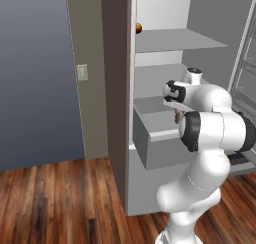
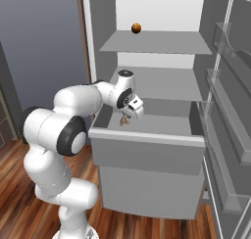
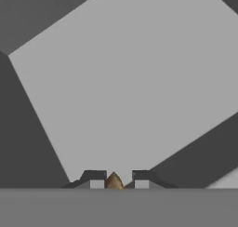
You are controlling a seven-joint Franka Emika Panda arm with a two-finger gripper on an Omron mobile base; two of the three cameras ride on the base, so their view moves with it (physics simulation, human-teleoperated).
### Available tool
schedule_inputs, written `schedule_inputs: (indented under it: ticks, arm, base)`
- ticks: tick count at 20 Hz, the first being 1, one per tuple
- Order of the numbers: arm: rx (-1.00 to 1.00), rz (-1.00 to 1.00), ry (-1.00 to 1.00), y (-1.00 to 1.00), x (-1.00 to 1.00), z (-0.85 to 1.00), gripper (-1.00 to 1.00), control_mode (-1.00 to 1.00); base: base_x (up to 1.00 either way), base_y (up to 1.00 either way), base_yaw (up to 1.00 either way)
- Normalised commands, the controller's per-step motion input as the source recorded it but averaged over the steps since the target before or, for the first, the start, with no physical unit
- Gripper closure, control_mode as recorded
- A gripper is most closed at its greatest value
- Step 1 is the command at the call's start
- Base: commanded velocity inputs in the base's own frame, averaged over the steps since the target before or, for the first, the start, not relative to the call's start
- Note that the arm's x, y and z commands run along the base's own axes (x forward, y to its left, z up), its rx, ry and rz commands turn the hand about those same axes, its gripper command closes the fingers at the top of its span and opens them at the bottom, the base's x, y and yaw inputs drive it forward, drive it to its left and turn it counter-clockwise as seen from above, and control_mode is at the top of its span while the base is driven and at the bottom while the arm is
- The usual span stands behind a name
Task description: Place the mushroom and corn inside the fridge drawer. Close the drawer after placing the vegetables.
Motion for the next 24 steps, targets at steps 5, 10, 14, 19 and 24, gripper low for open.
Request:
schedule_inputs:
  ticks: [5,10,14,19,24]
  arm:
    - [0.0,0.01,0.0,-0.04,0.14,-0.36,1.0,-1.0]
    - [0.0,0.03,0.0,-0.01,0.07,-0.42,1.0,-1.0]
    - [-0.01,0.05,0.0,0.0,-0.08,-0.6,1.0,-1.0]
    - [-0.02,0.05,0.0,0.0,-0.26,-0.62,1.0,-1.0]
    - [0.0,0.06,0.0,0.0,-0.37,-0.52,1.0,-1.0]
  base:
    - [0.0,0.0,0.0]
    - [0.0,0.0,0.0]
    - [0.0,0.0,0.0]
    - [0.0,0.0,0.0]
    - [0.0,0.0,0.0]
